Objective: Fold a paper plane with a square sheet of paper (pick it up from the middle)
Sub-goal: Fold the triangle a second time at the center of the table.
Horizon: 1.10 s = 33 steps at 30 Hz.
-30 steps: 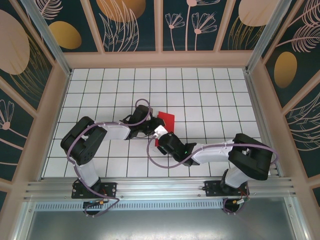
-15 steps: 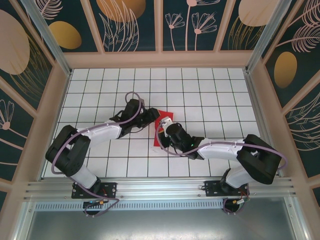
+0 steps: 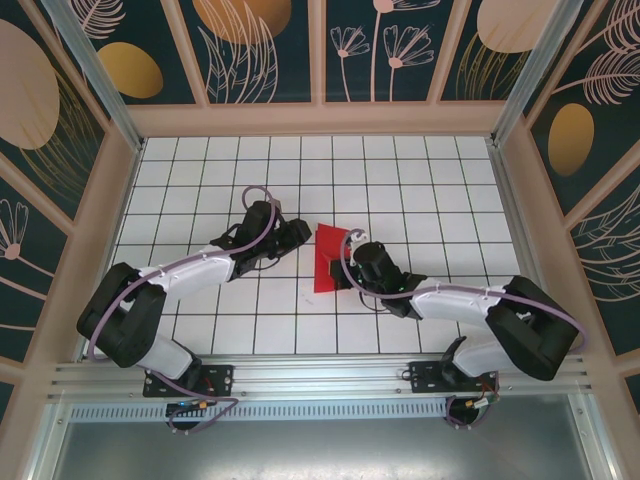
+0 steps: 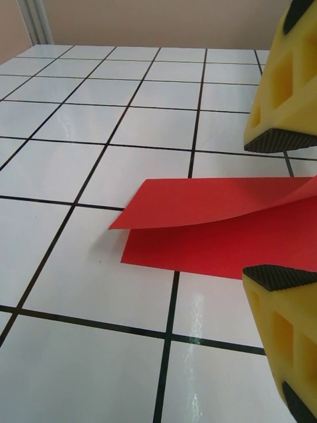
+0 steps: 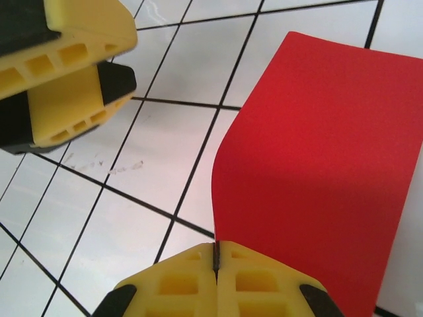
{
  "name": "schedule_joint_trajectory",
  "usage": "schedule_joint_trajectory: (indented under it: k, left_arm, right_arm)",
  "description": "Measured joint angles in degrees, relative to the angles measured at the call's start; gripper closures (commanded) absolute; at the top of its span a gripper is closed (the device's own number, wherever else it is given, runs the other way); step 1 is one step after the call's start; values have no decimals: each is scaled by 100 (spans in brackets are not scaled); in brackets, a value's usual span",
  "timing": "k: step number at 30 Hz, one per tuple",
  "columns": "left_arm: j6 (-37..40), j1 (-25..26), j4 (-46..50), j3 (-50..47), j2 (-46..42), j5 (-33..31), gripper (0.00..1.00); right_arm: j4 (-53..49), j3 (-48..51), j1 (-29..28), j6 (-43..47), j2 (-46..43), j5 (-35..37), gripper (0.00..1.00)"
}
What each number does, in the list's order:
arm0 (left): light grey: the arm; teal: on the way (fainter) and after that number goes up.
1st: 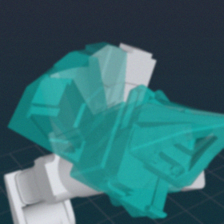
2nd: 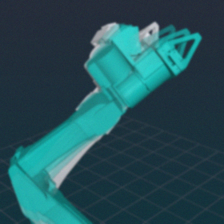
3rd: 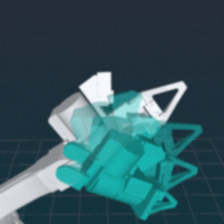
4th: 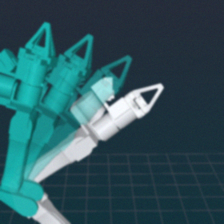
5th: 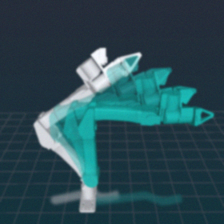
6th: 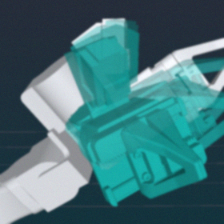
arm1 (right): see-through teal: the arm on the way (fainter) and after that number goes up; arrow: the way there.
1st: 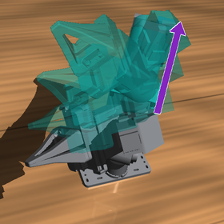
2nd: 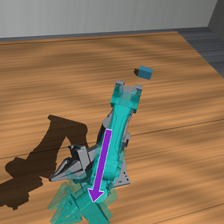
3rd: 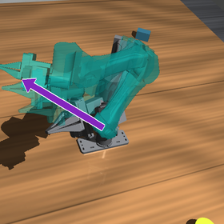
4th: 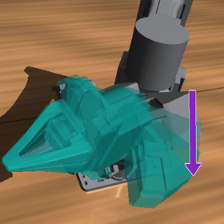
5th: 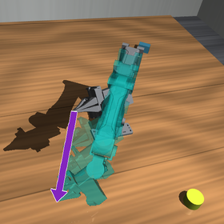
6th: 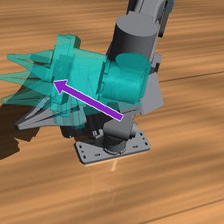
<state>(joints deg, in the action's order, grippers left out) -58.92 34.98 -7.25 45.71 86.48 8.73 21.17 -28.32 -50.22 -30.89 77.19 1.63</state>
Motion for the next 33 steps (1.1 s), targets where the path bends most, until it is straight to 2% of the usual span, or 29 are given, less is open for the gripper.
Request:
schedule_joint_trajectory:
  k: [6, 14, 21, 33]
  left_arm:
    - [61, 7, -24, -2, 28, 173, 64]
    - [175, 289, -177, -33, 376, 382, 85]
    - [144, 546, -317, -122, 664, 553, 97]
    - [144, 789, -468, -120, 1410, 802, 100]
  right_arm:
    - [37, 175, 127, -192, 42, -402, 100]
    - [485, 175, 778, -557, 505, -1388, 100]
    - [960, 361, 975, -1093, 673, -1639, 100]
    - [1346, 643, 1174, -1563, 817, -1722, 100]
